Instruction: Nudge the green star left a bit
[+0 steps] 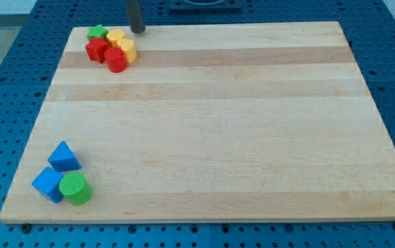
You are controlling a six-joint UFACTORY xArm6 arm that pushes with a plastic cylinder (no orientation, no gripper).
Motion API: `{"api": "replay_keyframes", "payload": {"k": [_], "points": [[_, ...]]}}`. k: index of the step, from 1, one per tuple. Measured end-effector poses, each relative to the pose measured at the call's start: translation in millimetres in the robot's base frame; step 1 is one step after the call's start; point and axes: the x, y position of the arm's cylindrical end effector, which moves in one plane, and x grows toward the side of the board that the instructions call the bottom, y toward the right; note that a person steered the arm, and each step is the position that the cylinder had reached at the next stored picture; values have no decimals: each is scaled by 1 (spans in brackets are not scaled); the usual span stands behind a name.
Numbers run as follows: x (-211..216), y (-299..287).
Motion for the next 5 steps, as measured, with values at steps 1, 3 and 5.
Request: {"api": "replay_keyframes", "payload": {"k": [1,3,5], "points": [[0,-31],[0,-64],[0,-86]]}}
